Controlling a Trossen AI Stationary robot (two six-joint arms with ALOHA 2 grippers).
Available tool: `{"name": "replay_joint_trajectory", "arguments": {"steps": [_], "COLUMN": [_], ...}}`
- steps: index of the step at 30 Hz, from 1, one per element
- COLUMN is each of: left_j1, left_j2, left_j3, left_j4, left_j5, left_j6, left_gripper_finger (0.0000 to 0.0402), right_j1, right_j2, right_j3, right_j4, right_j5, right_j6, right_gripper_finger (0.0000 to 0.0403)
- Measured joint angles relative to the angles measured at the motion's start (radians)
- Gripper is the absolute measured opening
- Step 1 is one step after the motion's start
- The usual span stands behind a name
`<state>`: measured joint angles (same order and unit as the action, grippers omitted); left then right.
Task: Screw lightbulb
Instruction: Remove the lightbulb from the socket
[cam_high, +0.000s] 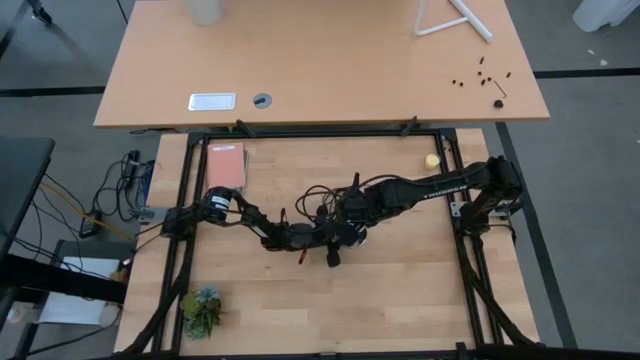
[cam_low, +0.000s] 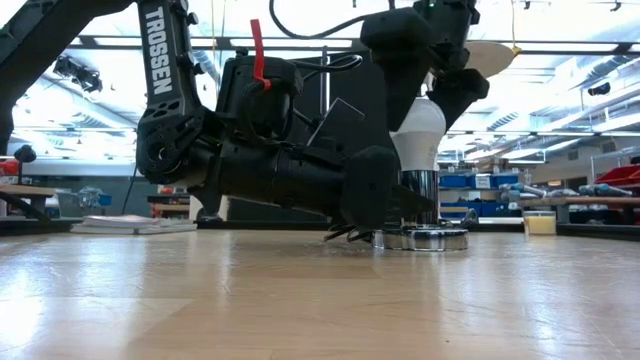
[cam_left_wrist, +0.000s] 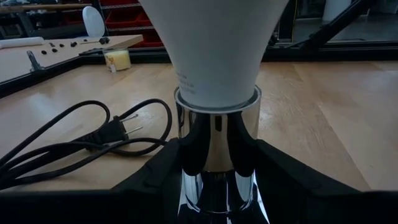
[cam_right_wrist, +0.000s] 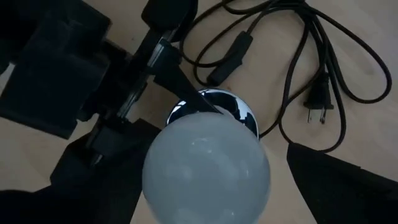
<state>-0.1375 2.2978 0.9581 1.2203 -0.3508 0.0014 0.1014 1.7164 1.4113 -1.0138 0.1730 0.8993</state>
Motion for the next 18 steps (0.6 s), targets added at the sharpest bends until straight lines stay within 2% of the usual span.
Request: {"name": "replay_joint_trajectory", "arguments": {"steps": [10, 18], "left_j1": [0.0, 0.0], "left_j2": [0.0, 0.0], "left_j3": [0.0, 0.0], "left_j4": [0.0, -0.005], "left_j5": [-0.002, -0.003], "left_j6": [-0.006, -0.008], "left_gripper_finger": [0.0171, 0.0171], "right_j1": [-0.014, -0.026], "right_j2": [0.075, 0.077], "right_j3": [0.0, 0.03], "right_j4": [0.008, -0.024], "right_j5": [-0.011, -0.019], "right_j6": [-0.042, -0.076], "right_gripper_finger": [0.0386, 0.0386]}}
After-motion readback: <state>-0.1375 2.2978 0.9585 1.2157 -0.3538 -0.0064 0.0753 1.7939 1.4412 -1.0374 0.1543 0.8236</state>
